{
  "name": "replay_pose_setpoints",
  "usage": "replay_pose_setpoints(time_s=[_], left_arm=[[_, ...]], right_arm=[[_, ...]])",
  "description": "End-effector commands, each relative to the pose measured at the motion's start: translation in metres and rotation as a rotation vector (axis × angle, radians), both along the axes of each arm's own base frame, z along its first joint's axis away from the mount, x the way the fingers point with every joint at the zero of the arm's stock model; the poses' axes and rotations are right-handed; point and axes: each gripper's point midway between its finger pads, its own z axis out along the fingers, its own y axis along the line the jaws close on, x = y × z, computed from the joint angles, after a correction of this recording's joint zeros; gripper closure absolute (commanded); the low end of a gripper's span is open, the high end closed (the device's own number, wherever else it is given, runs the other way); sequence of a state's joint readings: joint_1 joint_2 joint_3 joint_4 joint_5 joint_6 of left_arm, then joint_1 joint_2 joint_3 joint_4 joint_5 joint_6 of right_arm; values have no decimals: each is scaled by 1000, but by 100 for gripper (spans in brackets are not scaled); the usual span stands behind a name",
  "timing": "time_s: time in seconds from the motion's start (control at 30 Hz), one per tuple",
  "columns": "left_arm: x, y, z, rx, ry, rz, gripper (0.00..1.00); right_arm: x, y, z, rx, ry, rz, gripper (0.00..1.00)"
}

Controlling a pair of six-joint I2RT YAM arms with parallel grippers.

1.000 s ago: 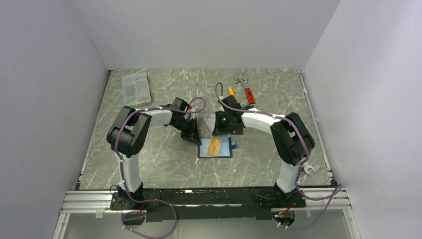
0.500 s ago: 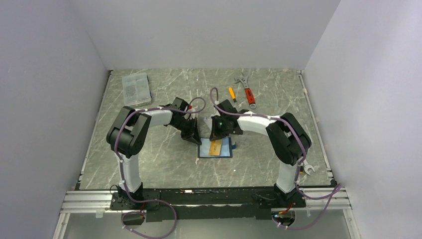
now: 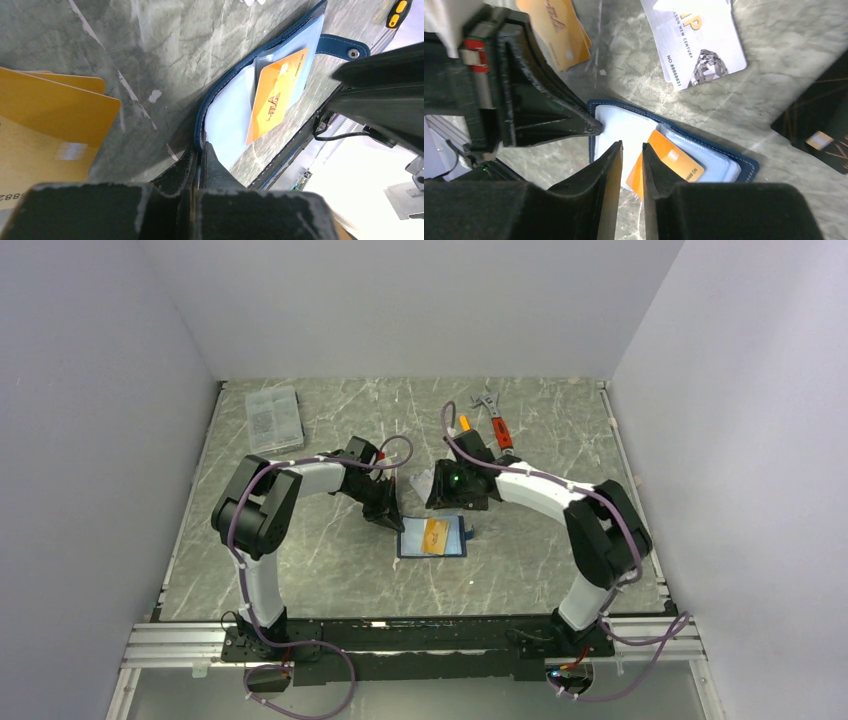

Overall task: Put the credit cards into the card holder
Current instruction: Insert the credit card into the card holder.

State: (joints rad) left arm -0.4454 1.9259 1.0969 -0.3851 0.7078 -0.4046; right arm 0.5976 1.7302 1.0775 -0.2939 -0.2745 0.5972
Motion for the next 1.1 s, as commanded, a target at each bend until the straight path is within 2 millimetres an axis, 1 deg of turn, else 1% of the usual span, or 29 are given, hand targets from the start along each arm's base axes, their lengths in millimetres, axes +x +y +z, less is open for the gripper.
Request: replay_pose_setpoints(time_s=[0.0, 0.1, 0.17, 0.3, 0.43, 0.6, 0.7, 0.93, 1.07], left_arm=[[2, -1, 12, -9, -65, -17, 100], [2, -1, 12, -8, -66, -18, 100], [2, -1, 12, -9, -65, -18, 100], [1, -2, 12, -8, -65, -21, 100], [0, -4, 13, -7, -67, -25, 100], [1, -4, 14, -10, -72, -25, 100], [1, -4, 14, -9, -71, -27, 100], [0, -4, 14, -9, -72, -28, 100], [1, -4, 15, -8, -78, -26, 100]], right_arm=[[-3, -20, 16, 12, -27, -60, 75], [-18, -33, 6, 33, 18, -82, 74], [-29, -38, -1, 47, 47, -86, 72], [-44, -36, -14, 84, 107, -72, 69], [-49, -33, -24, 97, 147, -58, 68], [-48, -31, -26, 111, 155, -57, 68], [-48, -30, -27, 119, 159, -57, 71], [-49, -26, -25, 148, 162, -52, 90], [-49, -24, -23, 166, 157, -46, 96]])
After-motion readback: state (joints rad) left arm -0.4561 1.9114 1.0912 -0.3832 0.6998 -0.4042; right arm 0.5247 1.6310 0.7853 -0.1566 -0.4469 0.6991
